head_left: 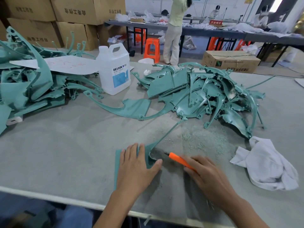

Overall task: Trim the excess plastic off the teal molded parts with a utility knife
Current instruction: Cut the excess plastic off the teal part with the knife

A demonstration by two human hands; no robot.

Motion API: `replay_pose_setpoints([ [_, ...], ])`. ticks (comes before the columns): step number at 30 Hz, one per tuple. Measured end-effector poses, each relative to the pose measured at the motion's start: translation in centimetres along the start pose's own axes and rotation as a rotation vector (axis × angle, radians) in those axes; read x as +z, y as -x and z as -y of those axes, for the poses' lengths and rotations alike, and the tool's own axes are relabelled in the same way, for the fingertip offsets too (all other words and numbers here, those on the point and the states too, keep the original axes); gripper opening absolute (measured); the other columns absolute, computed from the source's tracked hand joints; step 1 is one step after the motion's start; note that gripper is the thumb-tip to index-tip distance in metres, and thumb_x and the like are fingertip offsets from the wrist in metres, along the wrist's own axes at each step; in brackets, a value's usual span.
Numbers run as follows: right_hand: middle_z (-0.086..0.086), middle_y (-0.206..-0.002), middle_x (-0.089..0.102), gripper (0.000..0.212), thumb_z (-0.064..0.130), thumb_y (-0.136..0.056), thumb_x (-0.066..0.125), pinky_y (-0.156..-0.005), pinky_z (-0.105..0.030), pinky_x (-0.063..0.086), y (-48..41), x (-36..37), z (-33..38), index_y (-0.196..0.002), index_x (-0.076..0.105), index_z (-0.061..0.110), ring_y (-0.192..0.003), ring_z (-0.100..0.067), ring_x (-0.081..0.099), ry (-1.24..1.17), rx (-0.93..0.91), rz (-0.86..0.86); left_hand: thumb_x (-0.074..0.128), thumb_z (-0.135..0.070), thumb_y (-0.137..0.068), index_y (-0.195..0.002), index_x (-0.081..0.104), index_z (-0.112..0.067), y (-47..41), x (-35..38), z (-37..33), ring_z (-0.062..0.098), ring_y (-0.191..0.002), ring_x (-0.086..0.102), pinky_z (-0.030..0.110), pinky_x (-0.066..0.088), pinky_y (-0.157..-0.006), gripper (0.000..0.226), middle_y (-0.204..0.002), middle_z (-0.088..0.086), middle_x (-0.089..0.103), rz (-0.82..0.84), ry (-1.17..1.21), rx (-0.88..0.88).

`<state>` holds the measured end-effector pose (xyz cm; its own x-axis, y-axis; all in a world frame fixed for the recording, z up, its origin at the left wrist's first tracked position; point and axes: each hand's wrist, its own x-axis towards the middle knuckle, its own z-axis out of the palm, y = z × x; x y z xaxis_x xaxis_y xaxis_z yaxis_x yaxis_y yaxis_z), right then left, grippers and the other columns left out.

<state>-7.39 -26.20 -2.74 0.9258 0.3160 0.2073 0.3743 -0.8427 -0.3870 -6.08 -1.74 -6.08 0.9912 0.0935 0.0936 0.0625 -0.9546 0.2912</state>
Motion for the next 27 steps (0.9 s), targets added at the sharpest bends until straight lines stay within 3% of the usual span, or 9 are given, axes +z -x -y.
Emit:
replay_pose_setpoints([
  [2, 0.014, -0.111, 0.060, 0.047, 0.051, -0.096, 0.043, -0.075, -0.036, 0.053, 0.1, 0.0, -0.1, -0.142, 0.050, 0.044, -0.100, -0.015, 0.059, -0.033, 0.031, -0.054, 0.008, -0.085, -0.075, -0.157, 0.019, -0.021, -0.1, -0.2, -0.1, 0.018, -0.150, 0.010, 0.040, 0.004, -0.124, 0.105, -0.163, 0.002, 0.020, 0.009, -0.014, 0.001],
  [6, 0.018, -0.106, 0.055, 0.051, 0.050, -0.095, 0.043, -0.061, -0.029, 0.046, -0.5, 0.5, -0.1, -0.145, 0.047, 0.042, -0.079, -0.009, 0.057, -0.113, 0.157, -0.228, 0.007, -0.085, -0.075, -0.158, 0.018, -0.021, 0.1, -0.6, -0.2, 0.017, -0.150, 0.009, 0.040, 0.004, -0.124, 0.105, -0.163, 0.001, 0.019, 0.023, -0.005, 0.001],
  [11, 0.017, -0.116, 0.059, 0.043, 0.050, -0.098, 0.048, -0.073, -0.034, 0.052, 0.1, 1.1, 0.5, -0.141, 0.047, 0.053, -0.100, -0.014, 0.062, -0.031, 0.038, -0.041, 0.020, -0.083, -0.080, -0.157, 0.021, -0.021, 0.2, -1.3, -0.4, 0.017, -0.149, 0.012, 0.038, 0.005, -0.123, 0.099, -0.162, 0.000, 0.022, 0.031, -0.005, 0.004],
  [15, 0.017, -0.112, 0.060, 0.046, 0.037, -0.095, 0.056, -0.064, -0.031, 0.052, 0.7, 1.1, -0.4, -0.141, 0.054, 0.037, -0.085, -0.011, 0.064, -0.149, 0.085, -0.220, 0.025, -0.083, -0.079, -0.155, 0.026, -0.021, 0.1, -2.4, 1.0, 0.014, -0.147, 0.018, 0.033, 0.008, -0.122, 0.098, -0.159, -0.005, 0.026, 0.048, 0.010, 0.042],
  [18, 0.016, -0.107, 0.061, 0.043, 0.037, -0.095, 0.059, -0.069, -0.016, 0.047, 1.5, 1.4, -0.7, -0.137, 0.059, 0.028, -0.084, -0.002, 0.060, -0.248, 0.091, -0.354, 0.035, -0.079, -0.080, -0.157, 0.023, -0.021, 0.0, -3.8, 3.4, 0.015, -0.147, 0.019, 0.033, 0.009, -0.122, 0.097, -0.161, -0.006, 0.024, 0.130, 0.003, 0.072],
  [20, 0.019, -0.104, 0.062, 0.039, 0.048, -0.097, 0.055, -0.071, -0.008, 0.042, 1.5, 1.4, -0.3, -0.133, 0.058, 0.036, -0.088, 0.007, 0.058, -0.314, 0.148, -0.411, 0.044, -0.071, -0.080, -0.157, 0.024, -0.020, -0.2, -4.7, 4.1, 0.016, -0.147, 0.017, 0.029, 0.010, -0.122, 0.094, -0.161, -0.004, 0.025, 0.168, 0.045, 0.089],
  [23, 0.022, -0.091, 0.065, 0.035, 0.054, -0.096, 0.050, -0.061, -0.009, 0.041, 1.0, 1.8, 0.5, -0.131, 0.047, 0.054, -0.079, 0.010, 0.061, -0.418, 0.252, -0.451, 0.061, -0.049, -0.088, -0.153, 0.031, -0.023, 0.1, -4.8, 2.6, 0.010, -0.143, 0.018, 0.018, 0.010, -0.116, 0.076, -0.155, -0.006, 0.029, 0.026, 0.213, 0.178],
  [25, 0.022, -0.086, 0.066, 0.033, 0.057, -0.097, 0.049, -0.058, -0.011, 0.042, 1.0, 2.2, 0.6, -0.129, 0.043, 0.061, -0.076, 0.007, 0.063, -0.438, 0.276, -0.479, 0.060, -0.044, -0.094, -0.148, 0.040, -0.022, 0.5, -4.2, -0.4, 0.007, -0.139, 0.027, 0.010, 0.011, -0.111, 0.061, -0.148, -0.008, 0.038, -0.116, 0.412, 0.176],
  [27, 0.025, -0.087, 0.067, 0.037, 0.061, -0.092, 0.046, -0.059, -0.020, 0.047, 1.2, 2.2, 0.4, -0.128, 0.040, 0.067, -0.073, 0.003, 0.065, -0.466, 0.309, -0.512, 0.049, -0.047, -0.100, -0.142, 0.047, -0.019, 0.5, -3.1, -3.9, 0.005, -0.132, 0.038, 0.012, 0.019, -0.110, 0.050, -0.140, -0.009, 0.047, -0.231, 0.577, 0.129],
])
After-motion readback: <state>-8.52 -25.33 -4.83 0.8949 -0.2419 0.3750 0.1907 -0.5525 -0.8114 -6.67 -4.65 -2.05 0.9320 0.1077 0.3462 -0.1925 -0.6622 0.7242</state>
